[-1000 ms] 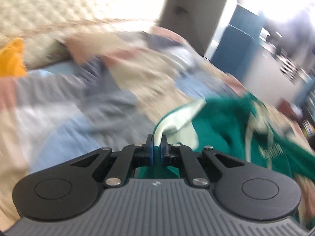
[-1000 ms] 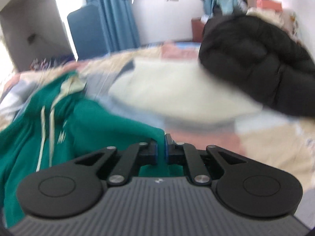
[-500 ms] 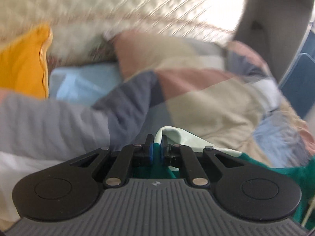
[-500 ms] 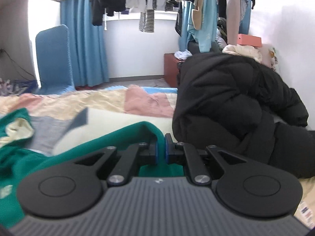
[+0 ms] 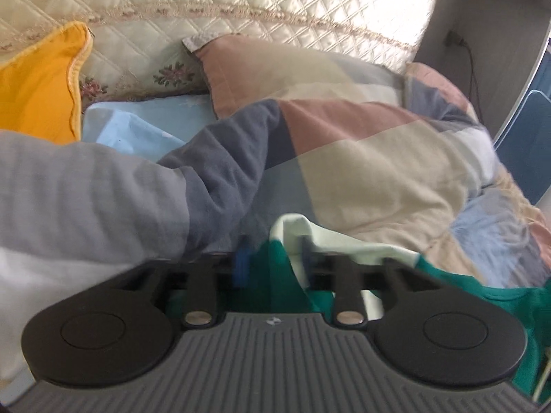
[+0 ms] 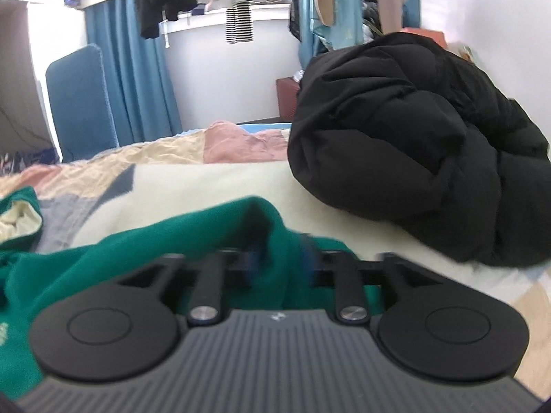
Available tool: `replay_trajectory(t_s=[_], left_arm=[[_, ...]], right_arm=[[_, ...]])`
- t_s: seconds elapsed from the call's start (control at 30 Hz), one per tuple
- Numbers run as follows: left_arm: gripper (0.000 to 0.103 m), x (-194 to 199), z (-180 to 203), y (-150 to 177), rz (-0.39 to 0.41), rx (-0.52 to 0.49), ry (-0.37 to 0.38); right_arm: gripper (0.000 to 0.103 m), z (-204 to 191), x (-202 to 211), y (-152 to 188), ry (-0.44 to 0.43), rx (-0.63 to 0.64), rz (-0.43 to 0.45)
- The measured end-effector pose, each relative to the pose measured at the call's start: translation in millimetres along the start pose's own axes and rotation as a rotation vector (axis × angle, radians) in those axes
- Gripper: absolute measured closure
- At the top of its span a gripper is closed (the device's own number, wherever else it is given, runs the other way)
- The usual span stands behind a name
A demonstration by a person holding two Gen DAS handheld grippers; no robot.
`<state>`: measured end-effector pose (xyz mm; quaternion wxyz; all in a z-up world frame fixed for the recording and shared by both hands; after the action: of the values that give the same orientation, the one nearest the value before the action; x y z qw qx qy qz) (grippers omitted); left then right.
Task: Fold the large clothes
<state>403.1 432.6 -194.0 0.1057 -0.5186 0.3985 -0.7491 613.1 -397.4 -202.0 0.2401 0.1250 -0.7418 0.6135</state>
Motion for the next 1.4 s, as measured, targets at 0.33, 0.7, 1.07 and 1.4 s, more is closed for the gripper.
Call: replay_trajectory(t_s=[0.33,0.7,1.07,1.4], left_arm=[[0.040,138,8,32,0.034,-0.068,0.207],[0.040,239,31,155,-0.215,-0.196,0.557],[0.040,227,14,254,-0.329,-0.215,0.540],[0.040,187,4,261,-0.414,-0.108,0.523]], right_arm=[[0.038,-39,104,8,-0.179,-0.072,0.020],[0.038,-129,227,75,-0.447,-0.063,-0.218],[0.038,-140,267,160,-0.545,0.031,-0.382],[0.037,-95,242,185,-0.464,-0.172,-0.390]])
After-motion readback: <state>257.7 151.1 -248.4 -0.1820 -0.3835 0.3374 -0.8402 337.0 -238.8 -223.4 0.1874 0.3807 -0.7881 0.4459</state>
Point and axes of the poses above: each gripper's, at about its wrist camera, not at the fingertips, and x roughly against the way its jaws point, z to its right, y to its underside, the point moved 6 cm from there along -x, roughly the way its jaws point, and after that the axes turned 6 degrees about -y, right-handed, at the moved point
